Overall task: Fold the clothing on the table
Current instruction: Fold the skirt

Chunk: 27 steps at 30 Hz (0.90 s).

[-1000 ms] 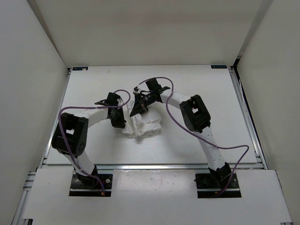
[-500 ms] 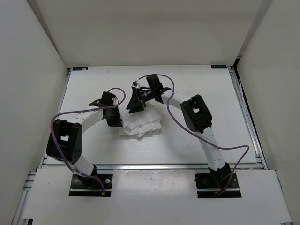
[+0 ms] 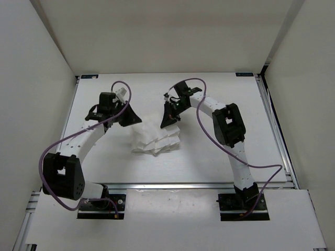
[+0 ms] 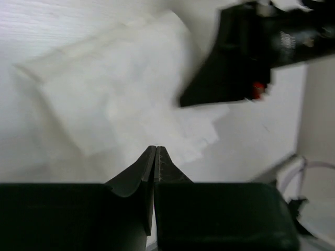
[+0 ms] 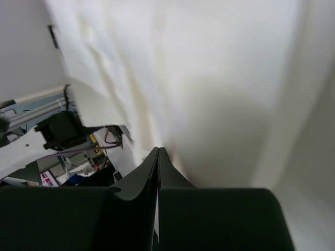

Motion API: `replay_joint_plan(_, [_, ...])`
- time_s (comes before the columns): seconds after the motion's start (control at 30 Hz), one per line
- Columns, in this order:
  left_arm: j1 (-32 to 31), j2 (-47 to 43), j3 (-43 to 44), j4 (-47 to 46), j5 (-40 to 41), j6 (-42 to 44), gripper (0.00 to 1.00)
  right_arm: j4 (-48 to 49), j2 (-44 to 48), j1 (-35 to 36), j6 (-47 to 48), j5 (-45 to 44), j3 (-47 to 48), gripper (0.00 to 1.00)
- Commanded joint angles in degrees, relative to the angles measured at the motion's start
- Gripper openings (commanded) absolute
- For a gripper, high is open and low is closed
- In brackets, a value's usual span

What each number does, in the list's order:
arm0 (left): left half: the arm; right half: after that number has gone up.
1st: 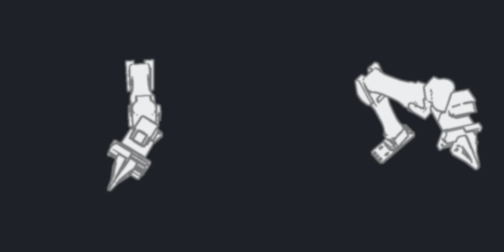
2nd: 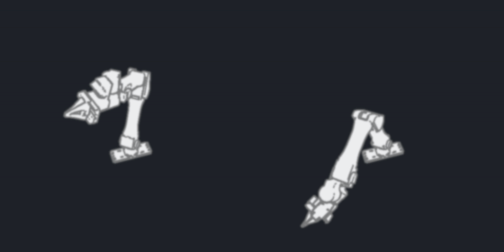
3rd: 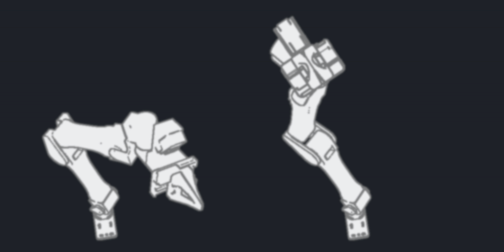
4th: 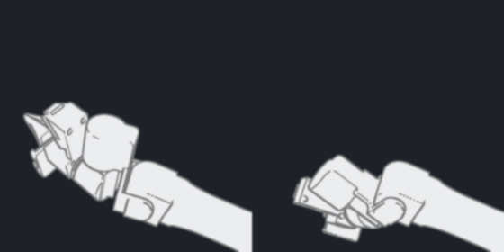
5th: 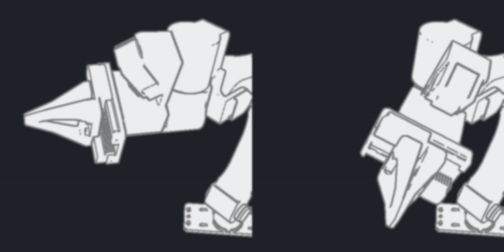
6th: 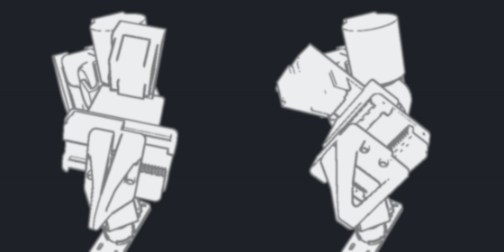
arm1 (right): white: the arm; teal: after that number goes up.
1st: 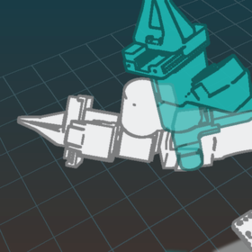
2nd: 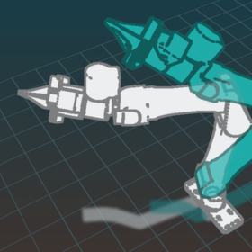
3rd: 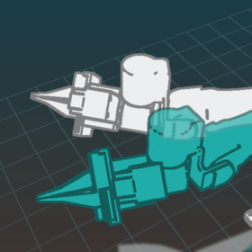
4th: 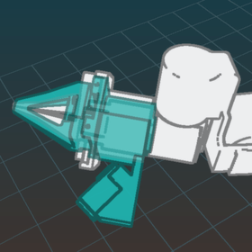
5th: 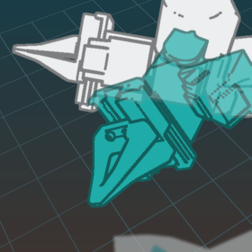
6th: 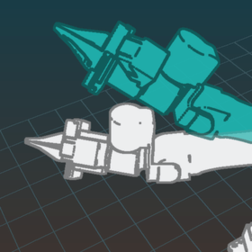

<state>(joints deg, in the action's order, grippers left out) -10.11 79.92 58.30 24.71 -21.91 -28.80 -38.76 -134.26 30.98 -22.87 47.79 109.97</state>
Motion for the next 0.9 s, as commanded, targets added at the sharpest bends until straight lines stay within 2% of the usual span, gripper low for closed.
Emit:
replay_joint_plan(0.0, [-1.84, -0.04, -9.49, -13.77, -17.2, -8.87, 0.12, -4.92, 1.28, -1.18, 3.98, -3.4, -3.18, 0.0])
replay_joint_plan(0.07, [-2.89, 0.41, -14.34, -17.93, -13.63, -11.54, 0.1, -4.83, 2.32, -1.63, 4.33, -4.11, -4.24, 0.0])
replay_joint_plan(0.13, [-2.37, 1.2, -19.52, -18.12, -9.74, -12.5, 0.03, -4.13, 3.56, -2.24, 4.06, -3.68, -6.16, 0.0])
replay_joint_plan(0.3, [-0.17, 1.46, -22.36, -12.06, 1.67, -9.18, 0.0, -0.97, 7.6, -3.99, 3.36, -2.18, -10.21, 0.0])
replay_joint_plan(0.53, [-0.97, 7.44, -22.45, -14.25, 1.26, -8.47, 0.0, 9.92, 15.68, -5.58, -0.23, 7.48, -15.74, 0.0])
replay_joint_plan(0.57, [-0.97, 7.7, -22.18, -15.29, 0.21, -8.9, 0.01, 12.02, 17.95, -5.93, -0.68, 7.49, -16.62, 0.02])
replay_joint_plan(0.6, [-0.53, 7.36, -22.01, -16.17, -1.19, -9.26, 0.01, 12.65, 20.24, -5.93, -1.2, 7.23, -16.72, 0.08])
replay_joint_plan(0.63, [-0.53, 6.57, -21.22, -16.44, -2.33, -9.43, 0.03, 13.01, 23.13, -6.98, -1.3, 5.49, -17.68, 0.24])
replay_joint_plan(0.7, [-0.18, 4.73, -19.03, -14.35, -2.35, -9.09, 0.09, 12.57, 26.31, -8.21, -0.59, 4.16, -19.35, 0.4])
replay_joint_plan(0.73, [-0.7, 2.98, -16.84, -11.64, -1.48, -7.69, 0.15, 12.14, 28.76, -9.26, -0.07, 2.94, -20.49, 0.49])
replay_joint_plan(0.77, [-0.79, 1.39, -14.21, -9.53, -0.6, -6.98, 0.26, 11.09, 29.66, -10.06, 0.28, 1.53, -22.41, 0.51])
replay_joint_plan(0.8, [-0.96, 1.03, -11.4, -5.94, 1.5, -5.23, 0.33, 10.21, 31.84, -11.02, 1.59, 0.47, -24.78, 0.53])
replay_joint_plan(0.87, [-0.79, -1.86, -8.4, 0.04, 5.02, -2.68, 0.56, 7.66, 35.01, -12.78, 3.0, -4.44, -29.26, 0.56])
